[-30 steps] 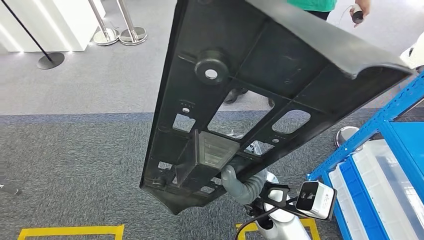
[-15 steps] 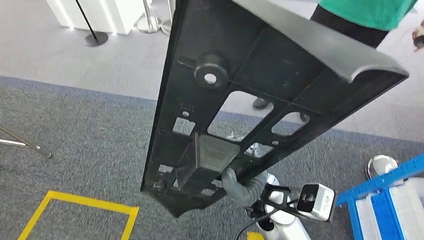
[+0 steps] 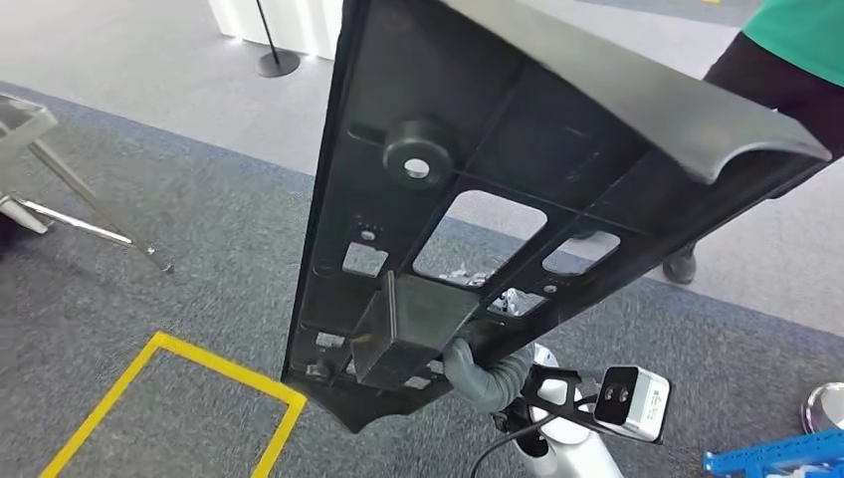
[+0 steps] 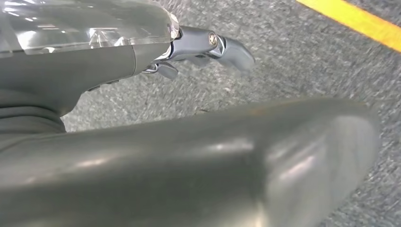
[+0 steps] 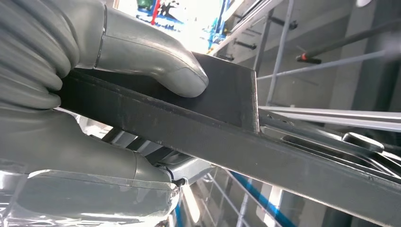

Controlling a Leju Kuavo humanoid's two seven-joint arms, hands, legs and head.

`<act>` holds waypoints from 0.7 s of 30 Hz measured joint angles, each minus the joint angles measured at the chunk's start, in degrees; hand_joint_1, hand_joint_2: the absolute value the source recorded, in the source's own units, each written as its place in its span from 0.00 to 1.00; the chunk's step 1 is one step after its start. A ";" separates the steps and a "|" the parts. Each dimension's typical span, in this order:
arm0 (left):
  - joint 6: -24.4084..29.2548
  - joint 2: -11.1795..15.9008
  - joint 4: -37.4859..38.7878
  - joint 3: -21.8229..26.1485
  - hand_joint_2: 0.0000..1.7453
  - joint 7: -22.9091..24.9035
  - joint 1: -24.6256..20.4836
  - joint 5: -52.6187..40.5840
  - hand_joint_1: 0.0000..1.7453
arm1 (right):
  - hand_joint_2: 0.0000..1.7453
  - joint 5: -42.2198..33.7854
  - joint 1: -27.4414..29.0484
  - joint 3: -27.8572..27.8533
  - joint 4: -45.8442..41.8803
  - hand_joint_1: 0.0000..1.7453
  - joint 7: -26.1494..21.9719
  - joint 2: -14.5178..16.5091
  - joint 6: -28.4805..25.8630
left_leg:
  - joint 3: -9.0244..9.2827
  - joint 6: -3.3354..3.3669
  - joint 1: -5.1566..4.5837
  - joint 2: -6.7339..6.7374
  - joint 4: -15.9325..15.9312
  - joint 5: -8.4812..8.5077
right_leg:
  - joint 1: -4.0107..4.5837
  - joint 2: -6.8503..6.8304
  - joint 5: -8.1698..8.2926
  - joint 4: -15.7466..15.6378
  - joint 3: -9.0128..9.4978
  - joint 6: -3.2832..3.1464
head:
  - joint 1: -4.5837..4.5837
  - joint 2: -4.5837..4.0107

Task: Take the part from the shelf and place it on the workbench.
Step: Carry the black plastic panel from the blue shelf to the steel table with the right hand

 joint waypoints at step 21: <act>0.28 -0.16 0.00 0.11 0.00 0.86 -0.38 -0.01 0.00 | 1.00 0.10 -0.86 0.28 0.69 1.00 0.02 -0.38 -0.22 | 1.62 2.38 -0.16 1.87 -2.28 1.22 | 0.30 -1.77 -8.06 16.89 -7.04 2.21 | 0.01 0.00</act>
